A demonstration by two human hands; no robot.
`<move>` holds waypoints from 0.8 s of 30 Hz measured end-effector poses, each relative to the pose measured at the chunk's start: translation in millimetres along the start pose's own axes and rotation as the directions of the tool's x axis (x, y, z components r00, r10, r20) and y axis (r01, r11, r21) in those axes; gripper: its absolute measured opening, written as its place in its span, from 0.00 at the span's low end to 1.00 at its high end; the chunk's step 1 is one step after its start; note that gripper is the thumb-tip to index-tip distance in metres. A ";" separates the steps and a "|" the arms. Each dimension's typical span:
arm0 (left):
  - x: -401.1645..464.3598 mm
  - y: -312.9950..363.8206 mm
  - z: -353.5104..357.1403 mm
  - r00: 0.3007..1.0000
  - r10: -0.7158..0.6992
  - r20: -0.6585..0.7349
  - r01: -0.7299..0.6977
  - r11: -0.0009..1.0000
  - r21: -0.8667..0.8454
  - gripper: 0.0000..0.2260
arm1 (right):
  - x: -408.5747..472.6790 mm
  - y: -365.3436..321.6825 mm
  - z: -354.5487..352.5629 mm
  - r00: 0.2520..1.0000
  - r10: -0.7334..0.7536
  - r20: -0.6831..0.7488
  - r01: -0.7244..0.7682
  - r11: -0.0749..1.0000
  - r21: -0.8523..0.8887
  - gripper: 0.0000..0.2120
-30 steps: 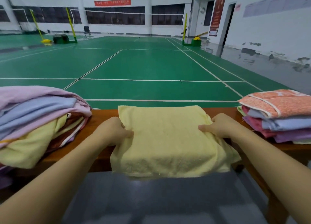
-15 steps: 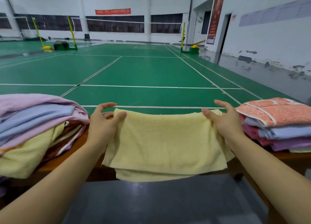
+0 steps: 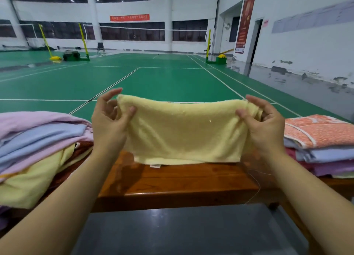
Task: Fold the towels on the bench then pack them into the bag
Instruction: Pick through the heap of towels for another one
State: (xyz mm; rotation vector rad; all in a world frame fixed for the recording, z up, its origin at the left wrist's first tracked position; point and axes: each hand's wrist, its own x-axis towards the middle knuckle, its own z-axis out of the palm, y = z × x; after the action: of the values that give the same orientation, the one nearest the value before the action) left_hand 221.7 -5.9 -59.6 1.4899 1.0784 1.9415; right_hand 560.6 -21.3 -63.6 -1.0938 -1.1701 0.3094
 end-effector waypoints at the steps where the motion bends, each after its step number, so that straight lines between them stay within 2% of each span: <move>1: 1.1 4.0 0.9 0.999 0.050 -0.007 -0.050 0.998 0.043 0.24 | 1.0 -3.8 0.5 0.999 -0.048 0.008 0.048 0.999 -0.013 0.22; 4: 3.0 13.9 2.8 0.979 0.203 0.008 -0.200 0.956 0.214 0.29 | 1.1 -13.4 4.7 0.992 -0.117 0.041 0.119 0.992 -0.049 0.29; 6: 7.7 18.3 3.0 0.974 0.221 0.056 -0.228 0.929 0.293 0.30 | 2.4 -14.9 8.1 0.993 -0.092 0.072 0.095 0.995 -0.044 0.30; 8: 13.6 15.9 4.1 0.988 0.104 0.116 -0.139 0.923 0.360 0.31 | 5.5 -7.0 11.2 0.992 0.001 0.122 0.008 0.997 -0.071 0.30; 11: 9.4 -10.7 3.9 0.965 -0.182 0.191 0.056 0.849 0.525 0.33 | 2.3 20.1 17.7 0.947 0.230 0.222 -0.154 0.937 -0.315 0.30; 13: -2.4 -33.9 1.4 0.902 -0.363 0.234 0.130 0.745 0.655 0.35 | -6.9 40.0 20.7 0.890 0.353 0.287 -0.170 0.842 -0.511 0.32; 16: -8.8 -54.9 -5.6 0.818 -0.526 0.234 0.137 0.573 0.808 0.38 | -16.0 53.7 19.5 0.828 0.437 0.353 -0.033 0.666 -0.746 0.33; 18: -4.8 -55.0 -8.5 0.823 -0.539 0.178 0.061 0.395 0.916 0.39 | -12.2 54.9 16.9 0.852 0.423 0.308 0.042 0.531 -0.846 0.34; 20: -4.1 -42.2 -6.4 0.879 -0.460 0.121 -0.077 0.113 0.991 0.37 | -7.6 51.6 17.8 0.901 0.314 0.300 0.137 0.450 -0.883 0.30; 21: -6.4 -32.5 -1.7 0.903 -0.405 0.144 -0.143 0.031 0.989 0.34 | -7.3 49.4 20.8 0.907 0.243 0.343 0.198 0.475 -0.858 0.25; 22: -10.5 -23.5 5.9 0.905 -0.373 0.202 -0.203 0.038 0.978 0.31 | -8.8 46.2 24.9 0.886 0.187 0.424 0.269 0.538 -0.799 0.18; 24: -26.3 -7.7 26.8 0.829 -0.449 0.334 -0.262 0.216 0.941 0.29 | -19.8 38.2 37.9 0.751 0.203 0.629 0.325 0.715 -0.619 0.09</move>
State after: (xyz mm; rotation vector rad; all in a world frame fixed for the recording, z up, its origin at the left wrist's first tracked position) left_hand 254.3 -13.1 -78.4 2.2600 2.1958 0.3121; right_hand 532.4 3.2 -107.0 -1.6795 -2.0896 0.1902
